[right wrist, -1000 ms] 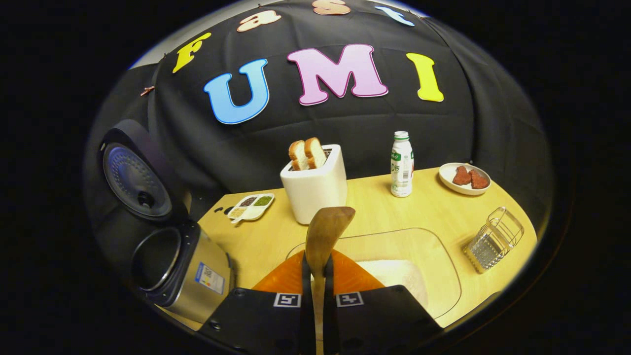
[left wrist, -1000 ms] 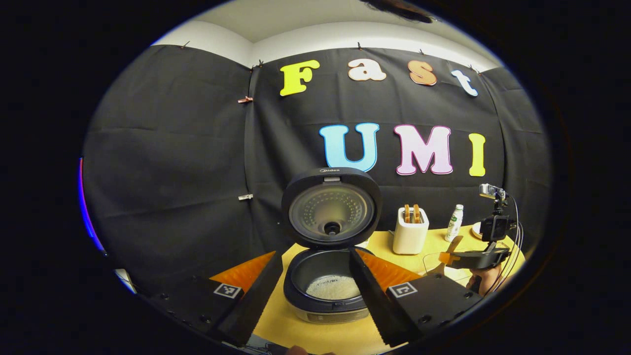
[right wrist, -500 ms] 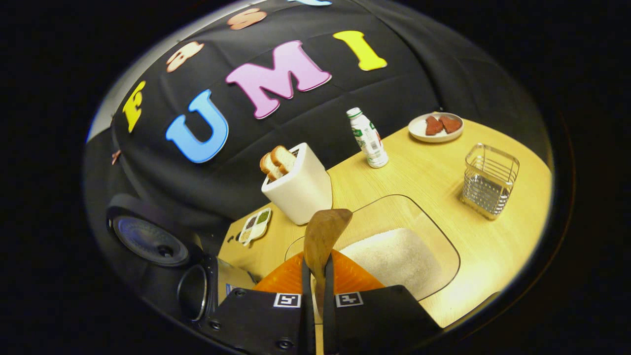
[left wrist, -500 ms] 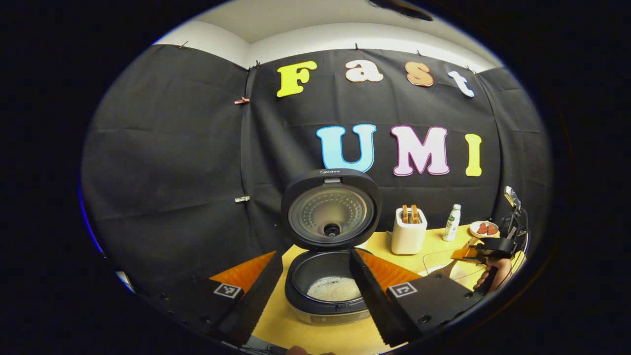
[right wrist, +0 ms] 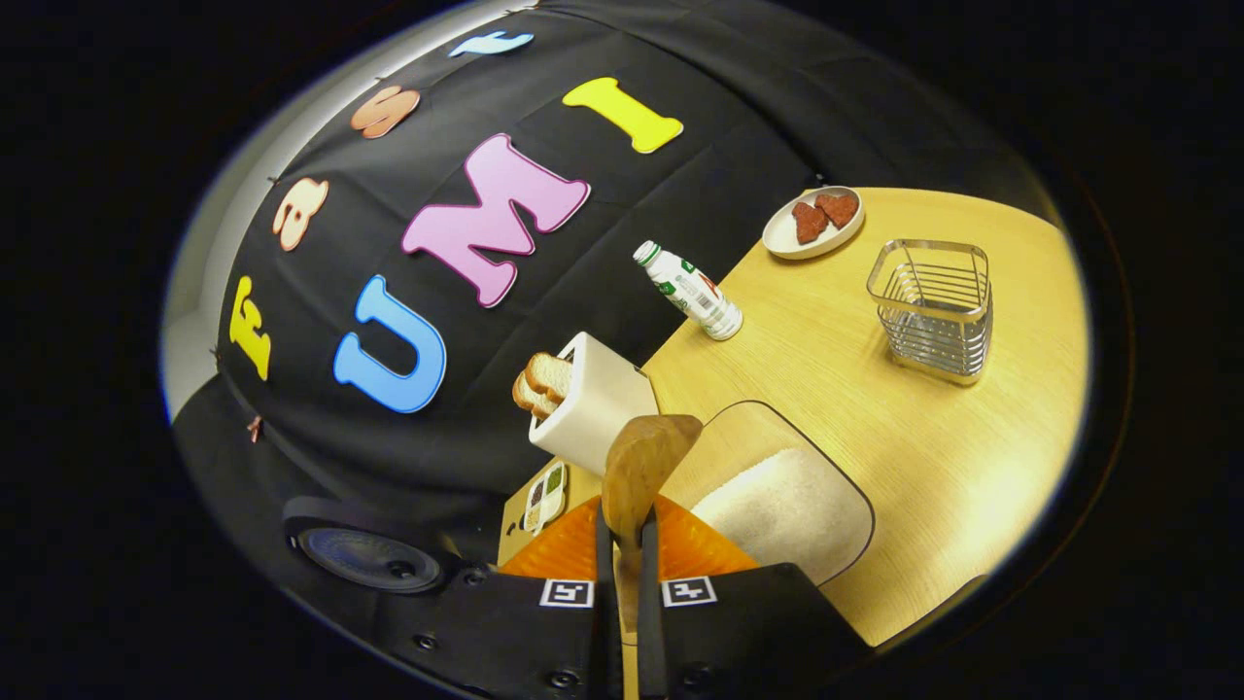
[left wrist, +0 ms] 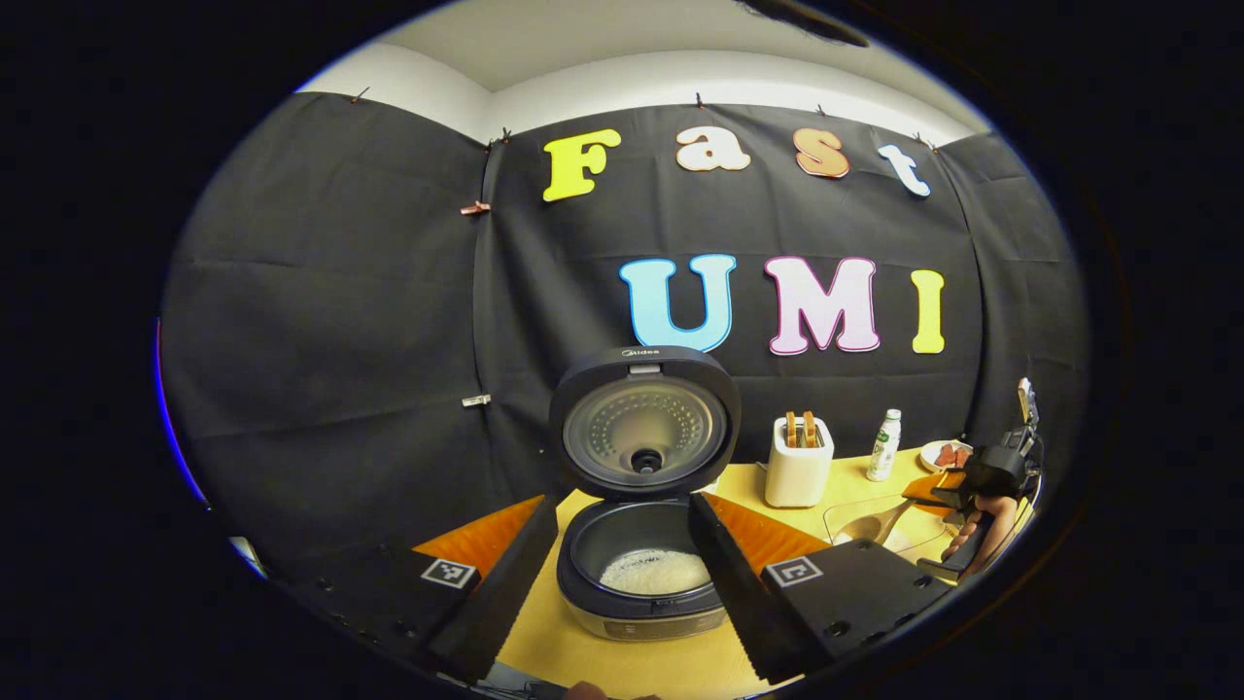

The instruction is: Close the left gripper, press the button to open the rice cooker; take a wooden spoon from the chopstick holder with the right hand, scoop a spoonful of rice and pour it into the rice cooker, then put the wooden spoon back into the chopstick holder.

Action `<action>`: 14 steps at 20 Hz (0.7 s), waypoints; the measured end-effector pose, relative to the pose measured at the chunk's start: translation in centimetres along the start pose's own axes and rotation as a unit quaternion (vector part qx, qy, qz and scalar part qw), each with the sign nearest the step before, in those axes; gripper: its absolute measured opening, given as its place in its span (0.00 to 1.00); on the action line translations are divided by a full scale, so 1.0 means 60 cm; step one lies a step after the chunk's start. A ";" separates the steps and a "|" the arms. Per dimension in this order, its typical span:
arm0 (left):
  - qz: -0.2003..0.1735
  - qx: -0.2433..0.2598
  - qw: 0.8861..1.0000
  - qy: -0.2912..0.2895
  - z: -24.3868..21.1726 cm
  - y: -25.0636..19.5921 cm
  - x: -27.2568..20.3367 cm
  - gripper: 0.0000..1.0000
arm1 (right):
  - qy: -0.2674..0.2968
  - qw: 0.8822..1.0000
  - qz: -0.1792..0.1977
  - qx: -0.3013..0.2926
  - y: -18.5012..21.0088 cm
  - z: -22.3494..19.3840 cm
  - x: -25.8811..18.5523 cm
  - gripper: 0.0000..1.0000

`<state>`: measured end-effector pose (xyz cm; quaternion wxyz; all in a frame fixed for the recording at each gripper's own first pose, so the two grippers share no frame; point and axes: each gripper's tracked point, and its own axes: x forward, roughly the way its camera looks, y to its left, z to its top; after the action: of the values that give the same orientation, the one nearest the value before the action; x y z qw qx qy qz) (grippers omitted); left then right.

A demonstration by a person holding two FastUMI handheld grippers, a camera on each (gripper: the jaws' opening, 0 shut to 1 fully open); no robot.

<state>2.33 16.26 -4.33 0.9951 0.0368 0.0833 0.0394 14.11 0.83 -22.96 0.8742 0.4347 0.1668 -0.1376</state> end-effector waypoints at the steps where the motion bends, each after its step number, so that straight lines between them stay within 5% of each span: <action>1: 0.000 0.002 1.000 -0.001 0.002 -0.002 -0.003 0.93 | -0.003 1.000 0.002 0.009 0.000 0.007 -0.002 0.11; 7: 0.004 -0.004 1.000 -0.009 0.009 0.002 -0.020 0.93 | -0.003 0.999 0.038 0.007 0.067 0.023 -0.029 0.11; 14: 0.033 -0.031 0.999 -0.014 0.004 0.049 -0.028 0.93 | 0.045 0.991 0.122 -0.042 0.252 -0.069 -0.042 0.11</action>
<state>0.50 19.00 -3.60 0.9950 0.0094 0.0667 0.0738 16.97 13.24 -13.45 0.8936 0.4204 0.1573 -0.0027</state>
